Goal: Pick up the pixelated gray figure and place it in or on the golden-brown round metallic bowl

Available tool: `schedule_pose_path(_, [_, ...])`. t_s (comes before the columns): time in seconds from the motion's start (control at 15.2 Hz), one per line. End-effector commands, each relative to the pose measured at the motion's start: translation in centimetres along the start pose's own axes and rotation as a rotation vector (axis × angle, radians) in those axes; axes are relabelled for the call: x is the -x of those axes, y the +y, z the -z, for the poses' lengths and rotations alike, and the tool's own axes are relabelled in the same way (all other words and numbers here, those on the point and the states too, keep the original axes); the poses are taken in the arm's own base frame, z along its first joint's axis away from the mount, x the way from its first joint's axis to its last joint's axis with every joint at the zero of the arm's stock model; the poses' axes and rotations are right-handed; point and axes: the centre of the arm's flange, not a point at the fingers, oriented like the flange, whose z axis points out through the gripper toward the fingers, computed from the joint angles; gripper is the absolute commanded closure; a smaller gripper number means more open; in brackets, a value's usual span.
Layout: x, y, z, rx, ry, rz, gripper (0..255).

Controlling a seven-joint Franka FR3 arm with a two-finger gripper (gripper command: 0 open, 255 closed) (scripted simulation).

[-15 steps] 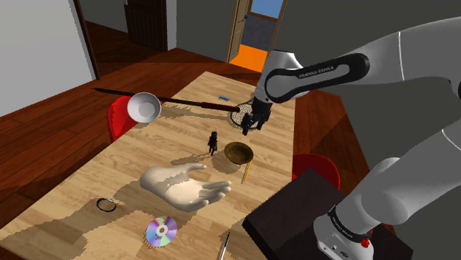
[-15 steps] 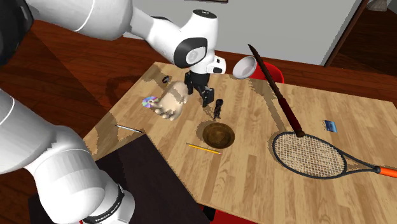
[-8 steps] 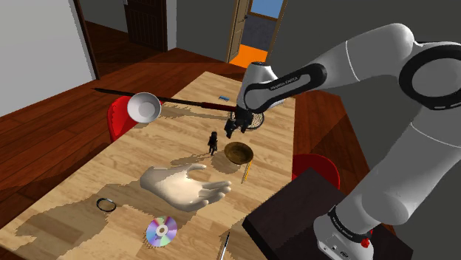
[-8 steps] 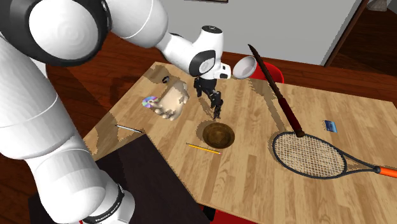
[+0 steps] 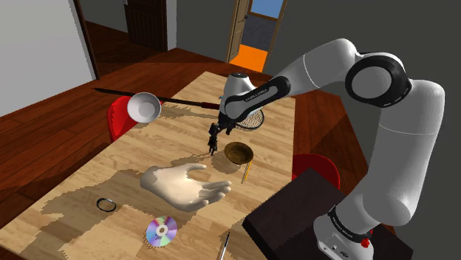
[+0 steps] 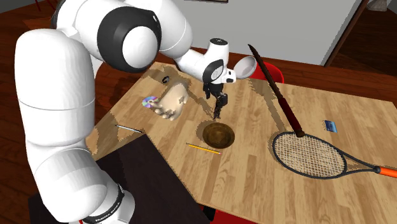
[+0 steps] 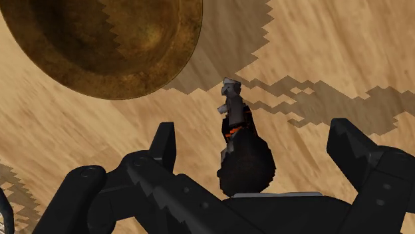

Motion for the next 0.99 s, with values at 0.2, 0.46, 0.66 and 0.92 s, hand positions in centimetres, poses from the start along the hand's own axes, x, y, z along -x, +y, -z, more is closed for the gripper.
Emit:
schedule_pose_path(0.2, [-1.0,0.0,-3.1,0.004,0.005,-0.001,0])
schedule_pose_path(0.46, [-1.0,0.0,-5.0,0.004,0.005,-0.001,0])
schedule_pose_path(0.66, [-1.0,0.0,-5.0,0.004,0.005,-0.001,0])
schedule_pose_path(0.92, [-1.0,0.0,-5.0,0.004,0.005,-0.001,0])
